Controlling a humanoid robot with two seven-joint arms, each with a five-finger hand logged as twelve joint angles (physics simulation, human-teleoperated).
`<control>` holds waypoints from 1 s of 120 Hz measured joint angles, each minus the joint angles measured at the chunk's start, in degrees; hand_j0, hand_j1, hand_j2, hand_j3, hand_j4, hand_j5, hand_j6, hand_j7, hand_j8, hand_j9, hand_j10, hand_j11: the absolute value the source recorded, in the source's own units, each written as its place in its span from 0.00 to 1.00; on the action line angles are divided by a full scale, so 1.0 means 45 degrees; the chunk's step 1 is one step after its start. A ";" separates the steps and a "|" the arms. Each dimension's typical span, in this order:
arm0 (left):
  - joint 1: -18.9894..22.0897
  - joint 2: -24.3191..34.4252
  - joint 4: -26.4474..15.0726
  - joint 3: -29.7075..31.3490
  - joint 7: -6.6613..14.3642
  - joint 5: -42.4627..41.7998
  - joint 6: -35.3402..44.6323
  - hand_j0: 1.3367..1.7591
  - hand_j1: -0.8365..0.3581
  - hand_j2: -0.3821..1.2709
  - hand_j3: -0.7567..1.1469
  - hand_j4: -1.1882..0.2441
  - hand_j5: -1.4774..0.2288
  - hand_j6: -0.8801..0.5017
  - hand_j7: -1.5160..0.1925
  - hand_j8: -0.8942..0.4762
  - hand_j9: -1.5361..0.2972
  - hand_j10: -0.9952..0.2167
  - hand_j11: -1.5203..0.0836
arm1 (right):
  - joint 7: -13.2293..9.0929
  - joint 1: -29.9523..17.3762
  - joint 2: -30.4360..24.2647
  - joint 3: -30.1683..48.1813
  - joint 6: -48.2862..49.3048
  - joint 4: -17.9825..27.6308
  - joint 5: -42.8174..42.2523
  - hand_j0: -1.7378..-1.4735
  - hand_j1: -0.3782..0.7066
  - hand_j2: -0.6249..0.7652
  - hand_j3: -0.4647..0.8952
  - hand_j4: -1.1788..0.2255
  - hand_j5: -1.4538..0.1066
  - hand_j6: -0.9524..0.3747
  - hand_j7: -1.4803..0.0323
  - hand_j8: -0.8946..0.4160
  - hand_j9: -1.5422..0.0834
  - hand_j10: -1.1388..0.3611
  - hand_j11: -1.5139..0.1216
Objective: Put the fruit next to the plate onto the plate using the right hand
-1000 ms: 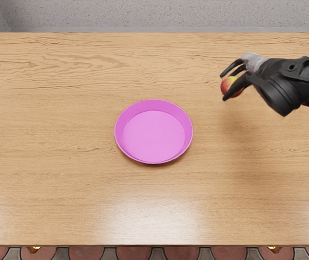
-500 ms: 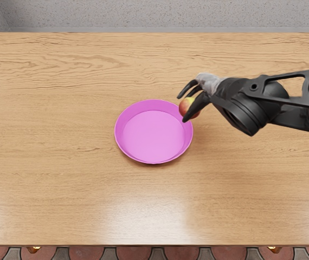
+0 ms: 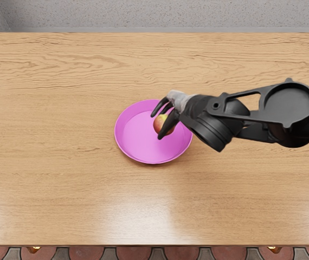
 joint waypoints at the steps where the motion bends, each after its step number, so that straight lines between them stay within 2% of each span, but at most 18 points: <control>1: -0.0004 0.0000 0.0000 0.0000 0.0000 0.0000 0.0000 0.76 0.76 0.26 0.40 0.67 0.69 0.47 0.71 0.48 0.67 0.63 0.76 | 0.0000 -0.0006 0.0005 0.0000 0.0000 -0.0013 -0.0001 0.31 0.61 0.66 0.34 0.32 0.28 0.34 0.34 0.37 0.34 0.36 0.31; 18: -0.0005 0.0000 0.0000 0.0000 0.0000 0.0004 0.0000 0.76 0.76 0.26 0.40 0.67 0.69 0.47 0.71 0.48 0.67 0.63 0.76 | 0.0006 -0.0061 0.0051 0.0007 -0.0023 -0.0119 -0.0010 0.31 0.58 0.61 0.34 0.37 0.36 0.31 0.40 0.34 0.41 0.34 0.38; 41: -0.0001 0.0000 0.0000 0.0000 0.0000 0.0003 0.0000 0.76 0.76 0.26 0.40 0.67 0.69 0.47 0.71 0.48 0.67 0.63 0.76 | 0.0024 -0.0109 0.0064 0.0301 -0.0032 -0.0145 0.0021 0.30 0.50 0.48 0.34 0.49 0.52 0.38 0.56 0.38 0.55 0.45 0.53; 78: 0.0008 0.0000 0.0000 0.0000 0.0000 0.0004 0.0000 0.76 0.76 0.26 0.40 0.67 0.69 0.47 0.71 0.48 0.67 0.63 0.76 | 0.0027 -0.0165 -0.0166 0.1132 -0.0032 -0.0092 0.0034 0.30 0.38 0.42 0.34 0.60 0.65 0.48 0.69 0.45 0.68 0.54 0.66; 95: 0.0009 0.0000 0.0000 0.0000 0.0000 0.0002 0.0000 0.76 0.76 0.26 0.40 0.67 0.69 0.47 0.71 0.48 0.67 0.63 0.76 | 0.0027 -0.1295 -0.1655 0.3470 0.0308 0.0091 0.0040 0.30 0.34 0.42 0.34 0.63 0.69 0.50 0.73 0.47 0.71 0.56 0.69; 107: 0.0007 0.0000 0.0000 0.0000 0.0000 0.0000 0.0000 0.76 0.76 0.26 0.40 0.67 0.69 0.47 0.71 0.48 0.67 0.63 0.76 | 0.0027 -0.2318 -0.2788 0.5120 0.1779 0.0230 0.0072 0.30 0.32 0.42 0.34 0.65 0.71 0.52 0.75 0.48 0.74 0.58 0.71; 120: -0.0004 0.0000 0.0000 0.0000 0.0000 0.0001 0.0000 0.76 0.76 0.26 0.40 0.67 0.69 0.47 0.71 0.48 0.67 0.63 0.76 | 0.0027 -0.3511 -0.3948 0.6731 0.3557 0.0412 0.0128 0.30 0.22 0.43 0.34 0.71 0.79 0.59 0.83 0.55 0.81 0.64 0.79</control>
